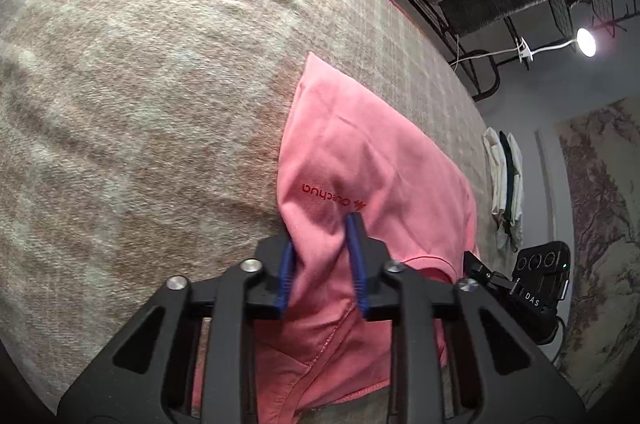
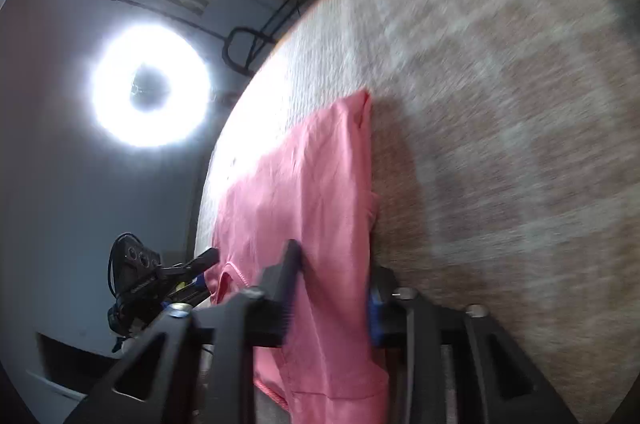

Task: Fold small clothes
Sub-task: 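Grasp the folded pink shirt with both tools and lift it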

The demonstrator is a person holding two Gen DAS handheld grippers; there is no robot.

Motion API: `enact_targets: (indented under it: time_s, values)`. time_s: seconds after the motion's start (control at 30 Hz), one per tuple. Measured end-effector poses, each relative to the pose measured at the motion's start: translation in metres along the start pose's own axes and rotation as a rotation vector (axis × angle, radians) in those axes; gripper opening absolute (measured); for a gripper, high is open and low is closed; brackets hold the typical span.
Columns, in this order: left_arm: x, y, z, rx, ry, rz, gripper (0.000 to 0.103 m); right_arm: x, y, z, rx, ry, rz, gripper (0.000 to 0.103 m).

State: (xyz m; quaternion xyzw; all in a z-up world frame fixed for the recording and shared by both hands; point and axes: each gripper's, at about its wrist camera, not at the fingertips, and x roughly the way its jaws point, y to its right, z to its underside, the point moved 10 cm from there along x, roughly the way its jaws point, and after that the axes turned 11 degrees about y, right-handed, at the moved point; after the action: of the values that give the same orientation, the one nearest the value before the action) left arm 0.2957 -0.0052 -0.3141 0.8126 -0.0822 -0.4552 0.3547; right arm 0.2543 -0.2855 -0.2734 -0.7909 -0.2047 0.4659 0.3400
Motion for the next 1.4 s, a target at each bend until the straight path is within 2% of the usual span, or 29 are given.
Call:
enact_targets:
  time_s: [0.1, 0.27, 0.43, 0.6, 0.7, 0.77, 0.8, 0.83, 0.87, 0.9, 0.93, 1.0, 1.1, 1.13, 1.17, 1.2, 1.23, 1.27, 1.4]
  values:
    - [-0.002, 0.01, 0.0, 0.053, 0.021, -0.019, 0.006, 0.011, -0.008, 0.003, -0.022, -0.005, 0.021, 0.01]
    - [-0.018, 0.031, -0.006, 0.154, 0.088, -0.039, 0.005, 0.007, -0.028, -0.004, -0.135, 0.034, 0.09, 0.007]
    - [-0.028, 0.033, -0.01, 0.147, 0.121, -0.041, 0.004, -0.002, -0.049, -0.012, -0.223, 0.065, 0.11, 0.006]
    - [-0.027, 0.027, -0.012, 0.143, 0.123, -0.056, 0.004, -0.004, -0.047, -0.011, -0.259, 0.063, 0.146, 0.006]
    - [-0.015, 0.014, -0.007, 0.147, 0.09, -0.083, 0.004, 0.001, -0.042, -0.01, -0.267, 0.056, 0.172, 0.006]
    - [-0.008, 0.006, -0.003, 0.113, 0.065, -0.084, 0.004, 0.004, -0.037, -0.008, -0.251, 0.051, 0.172, 0.006]
    - [-0.008, 0.004, -0.003, 0.098, 0.06, -0.078, 0.008, 0.002, -0.031, -0.007, -0.243, 0.044, 0.158, 0.008]
    - [-0.007, 0.003, -0.004, 0.086, 0.054, -0.075, 0.012, 0.002, -0.03, -0.006, -0.236, 0.035, 0.139, 0.015]
    - [-0.007, 0.002, -0.005, 0.076, 0.052, -0.066, 0.027, 0.003, -0.028, -0.006, -0.232, 0.026, 0.132, 0.019]
    - [-0.008, 0.001, -0.008, 0.065, 0.061, -0.056, 0.044, 0.001, -0.024, -0.008, -0.223, 0.028, 0.131, 0.038]
    - [-0.008, 0.0, -0.01, 0.058, 0.068, -0.048, 0.048, -0.001, -0.021, -0.011, -0.215, 0.041, 0.128, 0.046]
    - [-0.004, -0.001, -0.009, 0.04, 0.061, -0.035, 0.049, -0.001, -0.015, -0.015, -0.167, 0.052, 0.087, 0.046]
    - [0.002, 0.008, -0.01, 0.071, 0.073, -0.027, 0.049, 0.011, -0.007, -0.016, -0.07, 0.05, 0.03, 0.045]
    - [0.005, 0.011, -0.01, 0.079, 0.071, -0.026, 0.048, 0.015, -0.007, -0.018, -0.052, 0.064, 0.011, 0.044]
    - [0.009, 0.015, -0.009, 0.088, 0.071, -0.031, 0.031, 0.019, -0.008, -0.021, -0.038, 0.077, -0.004, 0.043]
    - [0.013, 0.016, -0.008, 0.095, 0.064, -0.047, 0.011, 0.026, -0.009, -0.02, -0.032, 0.072, -0.01, 0.034]
    - [0.015, 0.017, -0.008, 0.102, 0.069, -0.064, 0.011, 0.031, -0.011, -0.021, -0.039, 0.067, -0.003, 0.016]
    - [0.014, 0.019, -0.009, 0.109, 0.087, -0.08, 0.009, 0.039, -0.014, -0.02, -0.071, 0.057, 0.029, 0.01]
    - [-0.004, 0.045, -0.02, 0.181, 0.175, -0.095, 0.007, 0.036, -0.044, -0.025, -0.285, 0.109, 0.148, 0.008]
